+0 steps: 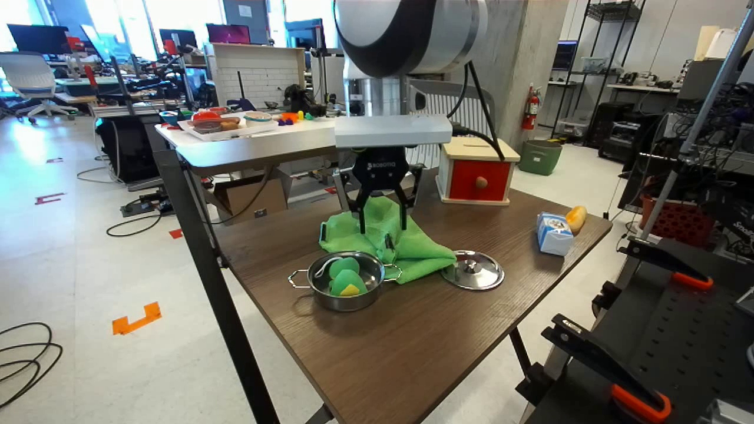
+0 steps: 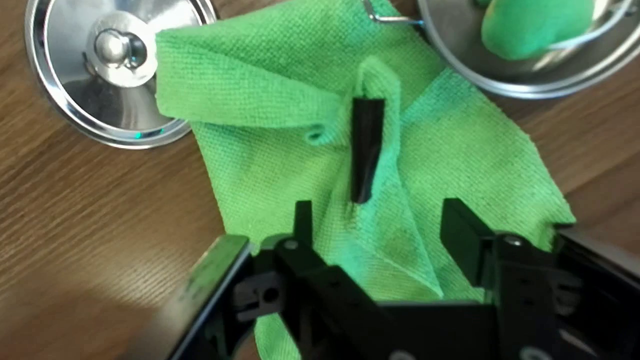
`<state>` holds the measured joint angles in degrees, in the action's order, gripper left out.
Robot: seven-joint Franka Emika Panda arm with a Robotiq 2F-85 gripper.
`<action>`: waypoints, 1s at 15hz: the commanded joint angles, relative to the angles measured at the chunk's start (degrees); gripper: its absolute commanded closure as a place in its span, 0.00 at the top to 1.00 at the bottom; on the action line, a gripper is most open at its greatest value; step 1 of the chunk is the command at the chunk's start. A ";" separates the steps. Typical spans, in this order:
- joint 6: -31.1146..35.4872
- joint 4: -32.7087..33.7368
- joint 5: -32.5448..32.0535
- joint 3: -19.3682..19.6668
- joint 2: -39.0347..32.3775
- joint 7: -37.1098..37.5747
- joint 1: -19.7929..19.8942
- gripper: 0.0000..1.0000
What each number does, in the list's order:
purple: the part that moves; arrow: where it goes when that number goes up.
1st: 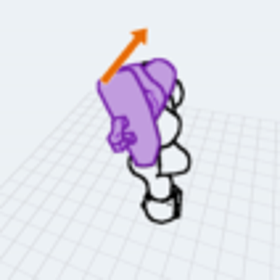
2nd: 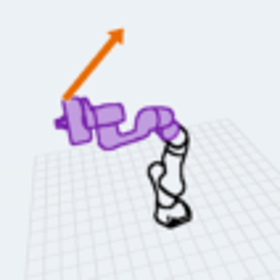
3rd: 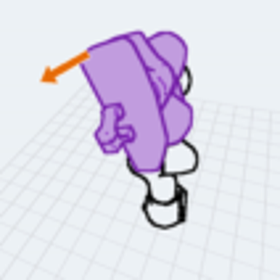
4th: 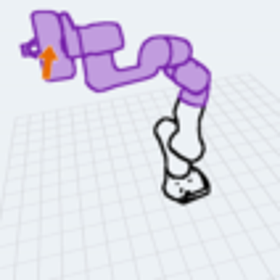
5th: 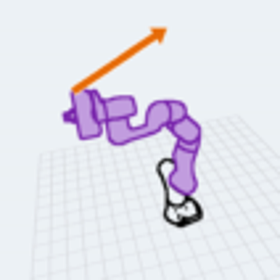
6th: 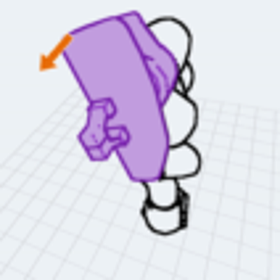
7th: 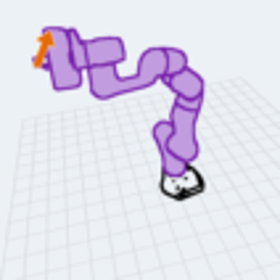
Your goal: Fold the green towel
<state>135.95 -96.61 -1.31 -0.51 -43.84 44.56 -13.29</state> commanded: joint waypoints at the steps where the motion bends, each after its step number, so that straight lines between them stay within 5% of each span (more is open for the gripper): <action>1: -2.54 2.32 -0.03 1.62 1.89 -0.54 -1.32 1.00; 15: -3.50 13.55 -1.82 2.52 -5.66 1.87 -7.44 1.00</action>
<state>134.45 -87.43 -2.03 0.77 -46.15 45.10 -19.22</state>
